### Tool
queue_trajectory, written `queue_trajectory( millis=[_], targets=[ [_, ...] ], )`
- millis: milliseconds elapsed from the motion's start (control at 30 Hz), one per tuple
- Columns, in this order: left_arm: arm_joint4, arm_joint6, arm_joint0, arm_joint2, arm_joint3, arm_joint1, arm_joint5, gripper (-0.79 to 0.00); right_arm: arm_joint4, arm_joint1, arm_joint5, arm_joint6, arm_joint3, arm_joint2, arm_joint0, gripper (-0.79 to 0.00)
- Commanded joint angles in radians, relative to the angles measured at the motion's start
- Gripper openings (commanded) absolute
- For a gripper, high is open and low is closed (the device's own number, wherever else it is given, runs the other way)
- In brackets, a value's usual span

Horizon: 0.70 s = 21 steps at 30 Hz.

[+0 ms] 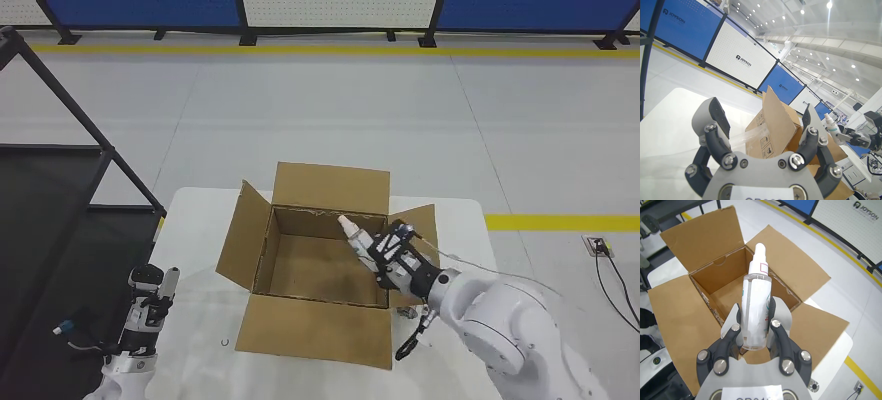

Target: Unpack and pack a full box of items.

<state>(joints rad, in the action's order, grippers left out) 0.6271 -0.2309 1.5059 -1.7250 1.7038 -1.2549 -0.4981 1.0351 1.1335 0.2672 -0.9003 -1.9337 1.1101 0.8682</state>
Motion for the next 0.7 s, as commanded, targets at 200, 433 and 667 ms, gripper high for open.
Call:
queue_trajectory(
  millis=[200,433,667],
  targets=[
    [0.0,0.0,0.0,0.0,0.0,0.0,0.0,0.0,-0.048,0.112,-0.062,-0.068,0.369,-0.361,-0.37,-0.785],
    [0.0,0.0,0.0,0.0,0.0,0.0,0.0,0.0,-0.09,0.189,-0.114,-0.064,0.606,-0.486,-0.495,-0.785],
    [0.0,0.0,0.0,0.0,0.0,0.0,0.0,0.0,-0.09,0.189,-0.114,-0.064,0.606,-0.486,-0.495,-0.785]
  ],
)
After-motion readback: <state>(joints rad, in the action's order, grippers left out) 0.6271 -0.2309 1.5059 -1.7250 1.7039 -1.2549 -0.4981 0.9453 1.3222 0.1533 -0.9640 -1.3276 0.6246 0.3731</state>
